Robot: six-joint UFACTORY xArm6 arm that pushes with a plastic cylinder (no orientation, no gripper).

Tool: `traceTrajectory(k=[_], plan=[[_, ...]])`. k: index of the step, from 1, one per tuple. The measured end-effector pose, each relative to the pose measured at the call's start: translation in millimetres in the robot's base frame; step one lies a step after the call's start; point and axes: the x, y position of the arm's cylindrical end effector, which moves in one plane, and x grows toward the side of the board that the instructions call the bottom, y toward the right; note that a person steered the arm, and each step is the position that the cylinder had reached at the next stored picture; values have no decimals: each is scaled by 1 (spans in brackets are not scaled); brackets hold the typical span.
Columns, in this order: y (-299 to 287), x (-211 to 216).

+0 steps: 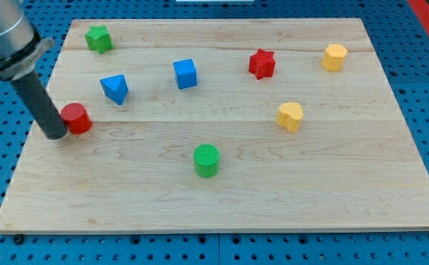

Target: Push the red circle left diagonally towards blue cube

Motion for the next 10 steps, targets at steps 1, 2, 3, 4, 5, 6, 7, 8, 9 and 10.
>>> traceTrajectory(k=[1,2,3,4,5,6,7,8,9,10], plan=[[4,-24],[11,25],[52,-16],[34,-62],[18,-42],[-3,-61],[16,-98],[46,-114],[-8,-124],[28,-128]])
